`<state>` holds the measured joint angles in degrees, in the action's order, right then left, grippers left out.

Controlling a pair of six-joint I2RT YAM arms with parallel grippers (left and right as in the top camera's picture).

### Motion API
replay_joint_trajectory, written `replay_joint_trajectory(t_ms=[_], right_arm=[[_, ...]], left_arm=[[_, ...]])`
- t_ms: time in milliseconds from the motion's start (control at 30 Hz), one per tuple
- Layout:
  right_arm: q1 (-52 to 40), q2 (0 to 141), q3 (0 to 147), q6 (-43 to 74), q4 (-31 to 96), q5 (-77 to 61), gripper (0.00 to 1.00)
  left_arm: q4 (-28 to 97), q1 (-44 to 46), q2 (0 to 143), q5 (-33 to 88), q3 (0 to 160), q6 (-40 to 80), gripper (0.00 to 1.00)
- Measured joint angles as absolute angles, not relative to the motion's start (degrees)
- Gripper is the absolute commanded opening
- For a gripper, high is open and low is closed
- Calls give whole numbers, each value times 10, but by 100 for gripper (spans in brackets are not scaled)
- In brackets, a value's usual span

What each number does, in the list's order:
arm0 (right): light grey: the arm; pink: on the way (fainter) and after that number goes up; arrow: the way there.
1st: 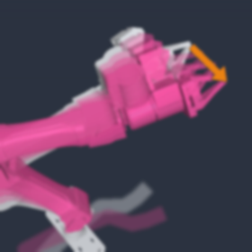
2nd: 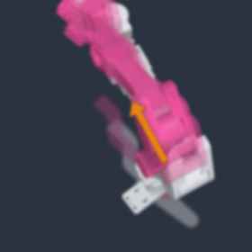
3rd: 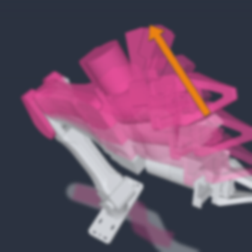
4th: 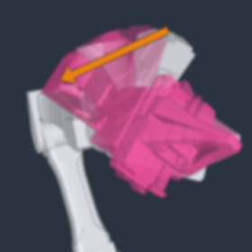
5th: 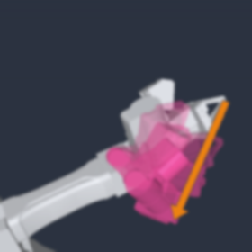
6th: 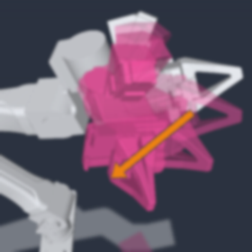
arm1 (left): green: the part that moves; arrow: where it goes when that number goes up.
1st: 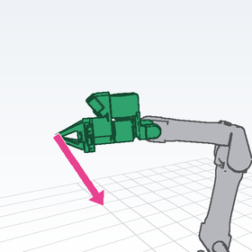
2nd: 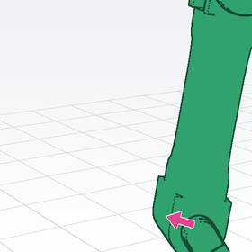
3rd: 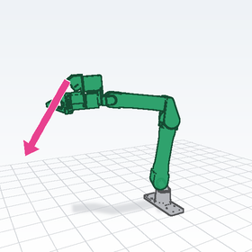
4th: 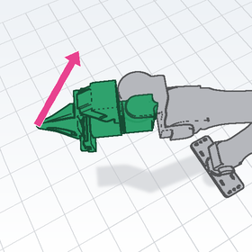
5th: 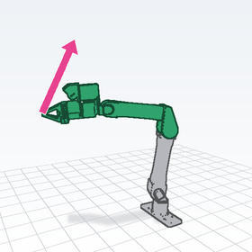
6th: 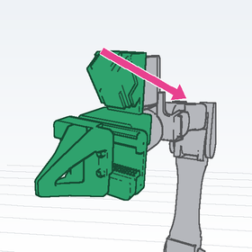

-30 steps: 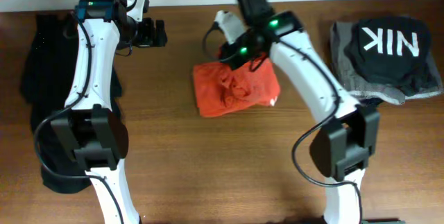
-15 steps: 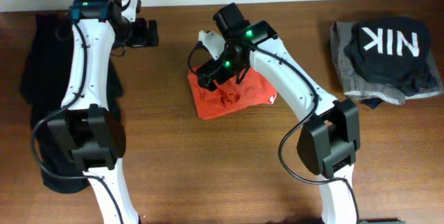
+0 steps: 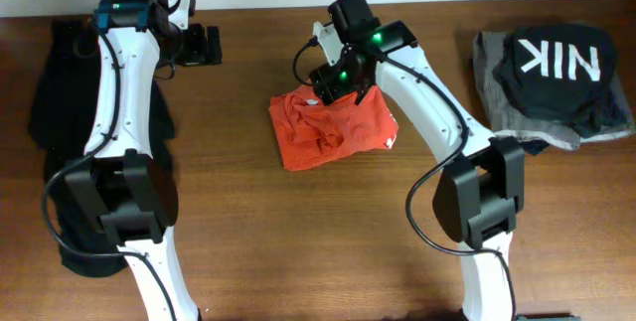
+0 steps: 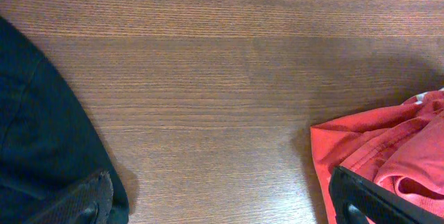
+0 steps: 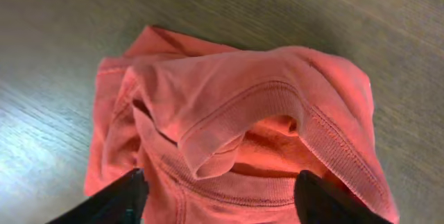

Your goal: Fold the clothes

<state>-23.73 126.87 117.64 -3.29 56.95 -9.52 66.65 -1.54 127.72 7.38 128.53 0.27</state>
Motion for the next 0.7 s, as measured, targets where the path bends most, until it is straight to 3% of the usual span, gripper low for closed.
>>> replay_joint_trajectory(t_ms=[200,467,700], right_arm=[[-239,1300,1176,-5,569,-97,47],[-244,1314,1176,16,531,-100,5],[-269,1314,1176,23,496,-106,4]], left_arm=[[666,-15,1277,74,1285,3,99],[666,-15,1277,72,1285,3,99],[666,-15,1277,72,1285,3,99]])
